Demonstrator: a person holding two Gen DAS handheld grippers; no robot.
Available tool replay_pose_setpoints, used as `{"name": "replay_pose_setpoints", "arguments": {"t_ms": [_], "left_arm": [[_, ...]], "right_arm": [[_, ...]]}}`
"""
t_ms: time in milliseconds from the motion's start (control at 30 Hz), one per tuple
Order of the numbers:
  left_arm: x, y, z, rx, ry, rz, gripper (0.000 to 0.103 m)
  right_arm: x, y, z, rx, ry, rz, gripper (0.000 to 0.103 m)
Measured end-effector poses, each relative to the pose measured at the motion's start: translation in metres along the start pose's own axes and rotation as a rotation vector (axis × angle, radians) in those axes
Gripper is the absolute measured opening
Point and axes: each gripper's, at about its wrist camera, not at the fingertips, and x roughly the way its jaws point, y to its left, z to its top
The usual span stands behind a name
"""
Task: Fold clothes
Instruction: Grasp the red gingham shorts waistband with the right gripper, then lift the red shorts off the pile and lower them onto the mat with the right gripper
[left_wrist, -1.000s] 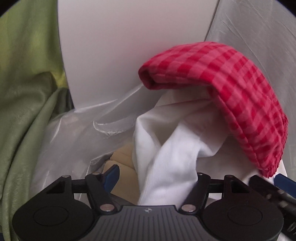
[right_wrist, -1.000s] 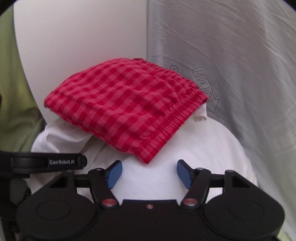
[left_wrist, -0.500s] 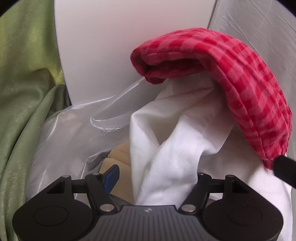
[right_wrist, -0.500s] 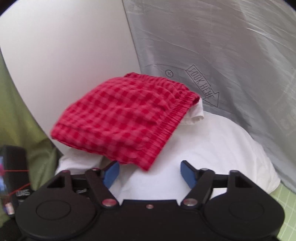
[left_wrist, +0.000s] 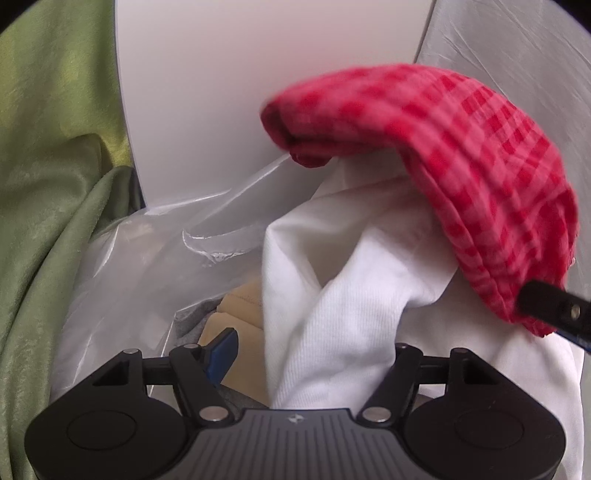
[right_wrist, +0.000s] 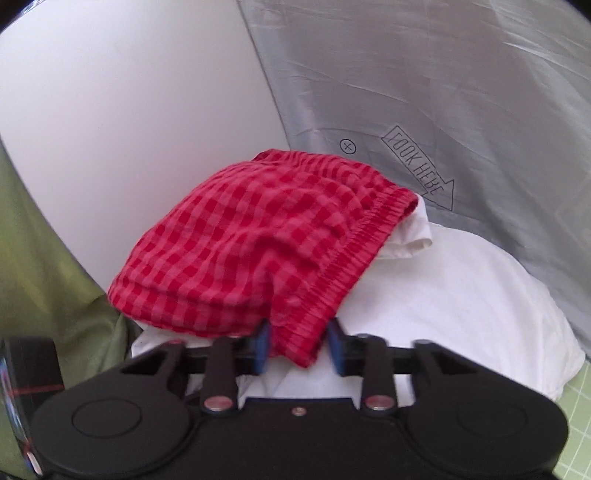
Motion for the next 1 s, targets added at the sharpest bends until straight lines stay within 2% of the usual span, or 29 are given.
{"name": "replay_pose_setpoints", "arguments": {"t_ms": [167, 300, 467, 633, 733, 767, 900, 1000], "left_arm": [[-0.019, 0.003, -0.010, -0.013, -0.017, 0.005, 0.070], [-0.035, 0.005, -0.019, -0.024, -0.030, 0.008, 0.069], [-0.064, 0.005, -0.038, -0.016, -0.068, 0.003, 0.069], [-0.104, -0.002, -0.070, 0.047, -0.118, -0.053, 0.070], [-0.125, -0.012, -0.100, 0.116, -0.127, -0.110, 0.071], [-0.132, -0.015, -0.113, 0.137, -0.117, -0.133, 0.074], [-0.151, -0.035, -0.174, 0.214, -0.050, -0.184, 0.077], [-0.163, -0.057, -0.229, 0.282, 0.006, -0.202, 0.077]], "right_arm": [[-0.015, -0.005, -0.016, -0.034, -0.033, -0.008, 0.017], [-0.050, -0.013, -0.031, -0.049, -0.084, -0.045, 0.016], [-0.096, -0.029, -0.063, -0.019, -0.102, -0.066, 0.015], [-0.147, -0.047, -0.114, -0.008, -0.122, -0.188, 0.015], [-0.182, -0.071, -0.152, 0.073, -0.112, -0.223, 0.014], [-0.195, -0.081, -0.166, 0.103, -0.107, -0.232, 0.014], [-0.250, -0.125, -0.238, 0.207, -0.058, -0.333, 0.014], [-0.289, -0.167, -0.291, 0.361, -0.024, -0.383, 0.014]]}}
